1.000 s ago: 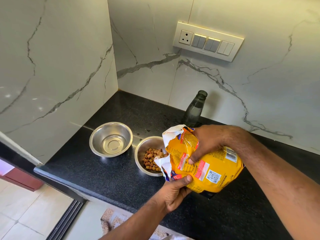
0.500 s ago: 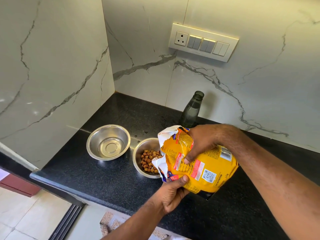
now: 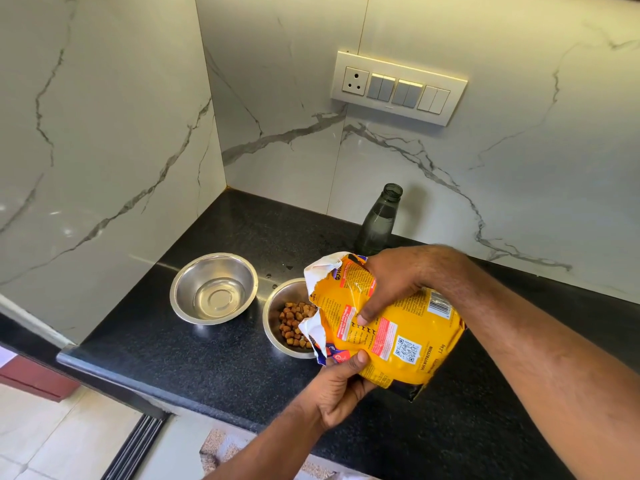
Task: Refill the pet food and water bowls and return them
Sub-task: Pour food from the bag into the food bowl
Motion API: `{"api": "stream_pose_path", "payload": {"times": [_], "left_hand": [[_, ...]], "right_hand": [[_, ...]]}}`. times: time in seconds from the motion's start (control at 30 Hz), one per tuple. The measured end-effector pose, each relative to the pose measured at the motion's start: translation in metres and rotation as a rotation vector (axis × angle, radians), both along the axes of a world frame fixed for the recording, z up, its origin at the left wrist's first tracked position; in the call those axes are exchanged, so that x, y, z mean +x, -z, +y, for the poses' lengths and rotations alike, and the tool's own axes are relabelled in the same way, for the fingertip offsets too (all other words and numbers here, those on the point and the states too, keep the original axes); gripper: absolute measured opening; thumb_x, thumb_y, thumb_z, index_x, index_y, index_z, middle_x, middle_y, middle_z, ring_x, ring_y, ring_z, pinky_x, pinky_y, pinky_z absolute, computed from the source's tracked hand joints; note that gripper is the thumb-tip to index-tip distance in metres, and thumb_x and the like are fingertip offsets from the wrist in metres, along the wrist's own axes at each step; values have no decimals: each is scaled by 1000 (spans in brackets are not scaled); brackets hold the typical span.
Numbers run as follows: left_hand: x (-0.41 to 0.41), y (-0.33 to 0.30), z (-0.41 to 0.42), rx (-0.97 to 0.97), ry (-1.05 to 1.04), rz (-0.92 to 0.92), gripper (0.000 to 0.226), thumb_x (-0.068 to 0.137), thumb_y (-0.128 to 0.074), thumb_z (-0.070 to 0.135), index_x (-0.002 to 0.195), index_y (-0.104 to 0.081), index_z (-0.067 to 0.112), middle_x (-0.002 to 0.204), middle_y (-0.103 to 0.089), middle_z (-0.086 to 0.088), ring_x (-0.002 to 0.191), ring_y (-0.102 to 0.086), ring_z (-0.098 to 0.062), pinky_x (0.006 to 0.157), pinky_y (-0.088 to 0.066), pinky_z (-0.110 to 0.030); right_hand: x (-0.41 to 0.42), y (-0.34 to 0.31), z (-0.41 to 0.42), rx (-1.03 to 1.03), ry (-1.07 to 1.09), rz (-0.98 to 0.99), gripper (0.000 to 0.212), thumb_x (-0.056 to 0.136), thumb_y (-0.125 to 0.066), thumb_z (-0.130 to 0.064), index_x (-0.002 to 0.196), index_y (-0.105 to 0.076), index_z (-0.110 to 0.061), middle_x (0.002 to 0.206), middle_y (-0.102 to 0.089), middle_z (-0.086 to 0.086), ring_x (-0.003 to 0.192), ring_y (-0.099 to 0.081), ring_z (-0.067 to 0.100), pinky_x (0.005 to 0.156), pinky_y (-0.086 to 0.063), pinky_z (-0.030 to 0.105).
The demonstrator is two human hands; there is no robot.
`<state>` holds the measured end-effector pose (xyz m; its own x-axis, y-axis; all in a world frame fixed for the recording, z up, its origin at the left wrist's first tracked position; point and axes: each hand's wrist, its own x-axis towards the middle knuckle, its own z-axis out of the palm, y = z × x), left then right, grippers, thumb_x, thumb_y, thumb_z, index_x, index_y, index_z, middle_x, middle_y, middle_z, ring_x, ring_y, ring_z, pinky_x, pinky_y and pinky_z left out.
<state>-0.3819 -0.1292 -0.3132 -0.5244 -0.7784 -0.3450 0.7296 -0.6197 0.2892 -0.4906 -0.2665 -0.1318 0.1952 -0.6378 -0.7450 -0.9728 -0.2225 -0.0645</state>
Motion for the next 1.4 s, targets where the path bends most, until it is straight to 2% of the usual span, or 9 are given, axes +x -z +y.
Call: {"api": "stream_pose_path", "payload": {"times": [0.17, 0.37, 0.97, 1.4], "left_hand": [[1, -1, 2, -6, 1, 10, 81, 48, -100, 1, 122, -68, 2, 132, -64, -26, 117, -66, -41, 85, -60, -55], [2, -1, 4, 19, -9, -17, 91, 45, -101, 2, 127, -63, 2, 132, -64, -26, 116, -67, -41, 84, -61, -55], [-5, -3, 1, 31, 15, -19, 95, 48, -101, 4, 133, -58, 2, 137, -61, -26, 122, -64, -41, 92, -58, -57], [-4, -2, 2, 32, 18, -2, 95, 49, -100, 3, 134, -58, 2, 137, -61, -26, 120, -65, -41, 87, -60, -55]], "right_hand": [[2, 0, 1, 8, 5, 1, 88, 71, -85, -65, 142, -50, -26, 120, -72, -6, 100, -73, 14, 95, -60, 39], [4, 0, 2, 7, -6, 15, 88, 72, -84, -65, 142, -49, -25, 123, -71, -6, 102, -72, 15, 97, -59, 40], [2, -5, 0, 31, -1, 40, 84, 74, -82, -63, 140, -49, -24, 122, -71, -5, 103, -72, 16, 97, -59, 39], [4, -3, -1, 34, 1, 52, 88, 73, -83, -64, 144, -47, -25, 126, -69, -5, 105, -71, 16, 98, -58, 40]]}}
